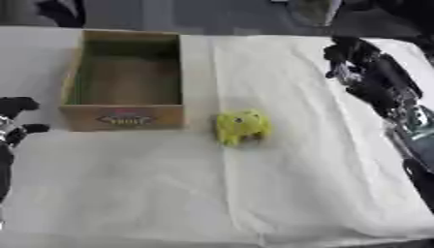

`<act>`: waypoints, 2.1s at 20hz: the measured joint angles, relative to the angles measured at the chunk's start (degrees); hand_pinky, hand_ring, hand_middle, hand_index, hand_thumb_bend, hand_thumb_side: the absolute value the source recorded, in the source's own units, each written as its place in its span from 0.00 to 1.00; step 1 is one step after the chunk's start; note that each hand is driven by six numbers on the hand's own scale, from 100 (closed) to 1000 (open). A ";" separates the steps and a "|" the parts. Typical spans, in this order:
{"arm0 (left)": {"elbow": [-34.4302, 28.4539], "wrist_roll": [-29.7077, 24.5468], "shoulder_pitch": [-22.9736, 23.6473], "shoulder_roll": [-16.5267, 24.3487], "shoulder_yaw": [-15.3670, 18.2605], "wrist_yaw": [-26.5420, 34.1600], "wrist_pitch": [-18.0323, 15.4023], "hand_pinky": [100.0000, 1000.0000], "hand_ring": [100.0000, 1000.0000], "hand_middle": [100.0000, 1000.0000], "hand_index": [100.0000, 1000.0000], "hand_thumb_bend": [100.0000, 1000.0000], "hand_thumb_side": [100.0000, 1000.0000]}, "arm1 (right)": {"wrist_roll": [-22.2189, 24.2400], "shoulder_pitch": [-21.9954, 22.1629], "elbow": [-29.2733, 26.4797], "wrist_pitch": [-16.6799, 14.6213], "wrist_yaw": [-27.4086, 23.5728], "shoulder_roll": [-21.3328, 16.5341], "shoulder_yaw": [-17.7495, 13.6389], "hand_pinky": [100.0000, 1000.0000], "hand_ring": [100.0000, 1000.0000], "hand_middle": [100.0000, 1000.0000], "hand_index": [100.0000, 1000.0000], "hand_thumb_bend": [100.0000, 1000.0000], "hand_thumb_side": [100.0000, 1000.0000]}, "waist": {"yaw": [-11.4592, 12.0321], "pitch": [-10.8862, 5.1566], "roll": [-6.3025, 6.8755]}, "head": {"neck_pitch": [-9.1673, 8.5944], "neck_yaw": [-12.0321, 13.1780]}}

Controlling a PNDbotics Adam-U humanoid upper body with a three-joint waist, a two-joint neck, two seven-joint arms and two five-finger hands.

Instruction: Pick up objects on the table and place them in the box.

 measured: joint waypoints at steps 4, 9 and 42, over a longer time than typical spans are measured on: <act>0.00 0.00 0.00 0.00 0.00 0.00 0.00 0.59 0.90 0.59 0.67 0.10 0.58 | 0.00 0.00 -0.03 0.00 -0.01 0.00 0.01 0.59 0.80 0.71 0.87 0.00 0.36 | 0.00 -0.16 0.03 | 0.00 0.00; 0.00 0.00 0.00 0.00 0.00 0.00 0.00 0.59 0.90 0.59 0.67 0.10 0.58 | 0.13 -0.01 -0.31 -0.10 -0.01 -0.01 0.03 0.59 0.80 0.72 0.87 0.00 0.35 | -0.02 -0.20 0.05 | 0.00 -0.02; -0.01 -0.83 -0.04 0.00 -0.41 0.24 0.11 0.59 0.90 0.59 0.67 0.10 0.59 | 21.34 -14.16 3.23 -11.87 19.06 -4.10 13.72 0.75 0.93 0.88 0.94 0.00 0.12 | 1.98 -0.52 0.39 | 0.00 -2.25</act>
